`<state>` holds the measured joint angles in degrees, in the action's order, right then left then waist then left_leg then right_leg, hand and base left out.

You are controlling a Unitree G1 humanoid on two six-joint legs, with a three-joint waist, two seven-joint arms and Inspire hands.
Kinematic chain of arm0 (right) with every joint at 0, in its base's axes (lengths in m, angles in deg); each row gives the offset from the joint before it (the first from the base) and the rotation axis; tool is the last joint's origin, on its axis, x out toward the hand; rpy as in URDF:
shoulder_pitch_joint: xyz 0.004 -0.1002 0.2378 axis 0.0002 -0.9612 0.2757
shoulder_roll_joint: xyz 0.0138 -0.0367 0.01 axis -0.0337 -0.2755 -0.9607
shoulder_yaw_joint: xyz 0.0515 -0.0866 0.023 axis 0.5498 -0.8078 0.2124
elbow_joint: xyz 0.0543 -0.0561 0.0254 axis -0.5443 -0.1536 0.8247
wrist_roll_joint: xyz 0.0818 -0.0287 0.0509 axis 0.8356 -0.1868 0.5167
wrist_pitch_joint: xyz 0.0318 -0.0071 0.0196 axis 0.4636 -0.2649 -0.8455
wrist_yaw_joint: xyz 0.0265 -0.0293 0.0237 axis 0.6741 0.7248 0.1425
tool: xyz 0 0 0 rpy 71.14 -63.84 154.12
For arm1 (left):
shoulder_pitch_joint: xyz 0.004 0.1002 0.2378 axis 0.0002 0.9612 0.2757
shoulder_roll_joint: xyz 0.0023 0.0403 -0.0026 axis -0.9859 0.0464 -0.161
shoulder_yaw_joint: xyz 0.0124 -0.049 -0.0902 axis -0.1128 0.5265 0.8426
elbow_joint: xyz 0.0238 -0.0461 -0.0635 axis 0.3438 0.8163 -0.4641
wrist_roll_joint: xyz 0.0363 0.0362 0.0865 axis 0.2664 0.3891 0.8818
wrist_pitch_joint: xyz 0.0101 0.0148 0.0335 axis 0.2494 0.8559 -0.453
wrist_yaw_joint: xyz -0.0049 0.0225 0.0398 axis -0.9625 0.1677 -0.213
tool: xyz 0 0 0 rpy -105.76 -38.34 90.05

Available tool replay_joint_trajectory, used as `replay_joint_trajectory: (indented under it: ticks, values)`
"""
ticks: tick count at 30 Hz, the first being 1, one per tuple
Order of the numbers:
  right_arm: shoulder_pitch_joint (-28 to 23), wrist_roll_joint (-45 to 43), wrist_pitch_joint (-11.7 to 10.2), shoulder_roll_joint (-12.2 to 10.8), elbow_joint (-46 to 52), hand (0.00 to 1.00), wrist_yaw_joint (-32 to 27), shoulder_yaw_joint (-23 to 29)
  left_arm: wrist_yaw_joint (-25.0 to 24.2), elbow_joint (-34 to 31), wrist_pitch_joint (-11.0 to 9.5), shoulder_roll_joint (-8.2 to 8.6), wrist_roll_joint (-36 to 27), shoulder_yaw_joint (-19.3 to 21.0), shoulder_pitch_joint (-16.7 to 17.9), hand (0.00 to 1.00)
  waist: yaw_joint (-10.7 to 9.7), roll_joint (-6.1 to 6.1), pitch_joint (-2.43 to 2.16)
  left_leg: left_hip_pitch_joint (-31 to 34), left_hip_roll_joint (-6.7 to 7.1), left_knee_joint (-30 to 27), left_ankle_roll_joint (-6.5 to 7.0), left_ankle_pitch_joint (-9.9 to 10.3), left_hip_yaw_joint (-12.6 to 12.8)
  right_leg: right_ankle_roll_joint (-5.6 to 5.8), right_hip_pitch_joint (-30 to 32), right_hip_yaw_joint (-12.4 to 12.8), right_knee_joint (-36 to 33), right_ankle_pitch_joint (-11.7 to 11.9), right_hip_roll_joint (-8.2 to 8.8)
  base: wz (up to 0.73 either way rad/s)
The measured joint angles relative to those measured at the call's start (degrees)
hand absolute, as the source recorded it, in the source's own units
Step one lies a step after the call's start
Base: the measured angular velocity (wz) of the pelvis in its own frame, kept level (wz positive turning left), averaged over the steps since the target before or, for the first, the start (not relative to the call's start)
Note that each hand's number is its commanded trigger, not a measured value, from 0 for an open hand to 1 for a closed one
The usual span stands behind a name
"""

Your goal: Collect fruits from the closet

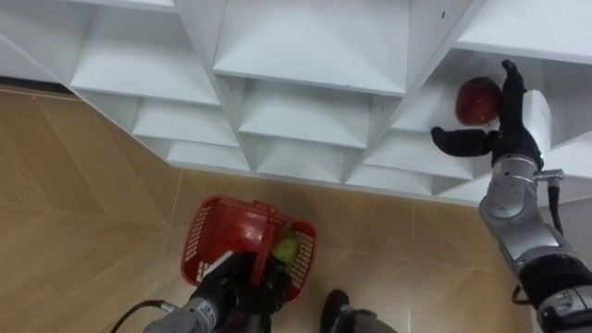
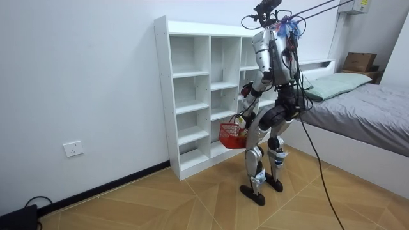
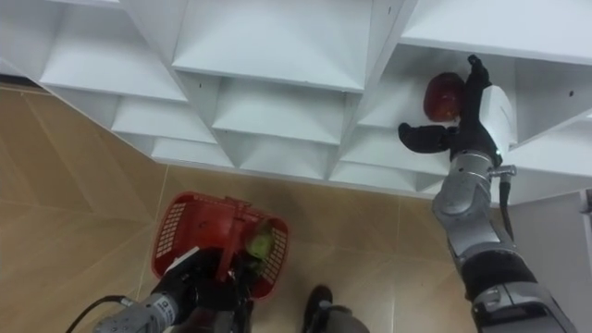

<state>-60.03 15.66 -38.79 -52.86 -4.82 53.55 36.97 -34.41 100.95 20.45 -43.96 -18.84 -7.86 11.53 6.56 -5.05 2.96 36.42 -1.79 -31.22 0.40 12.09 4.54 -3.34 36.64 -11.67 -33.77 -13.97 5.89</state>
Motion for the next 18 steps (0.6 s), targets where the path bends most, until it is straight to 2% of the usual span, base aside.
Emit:
replay_joint_trajectory:
  ticks: [18]
  values:
    - [0.44, 0.15, -0.02, 0.41, 1.15, 0.0, 0.14, -0.23, -0.01, 0.0, 0.0, -0.16, 0.0, -1.12, -0.36, 1.0, -0.1, -0.62, 0.14, 0.94, 0.05, 0.33, 0.06, -0.32, 0.26, -0.06, 1.49, 0.53, -0.13, 0.34, -0.01, -0.01]
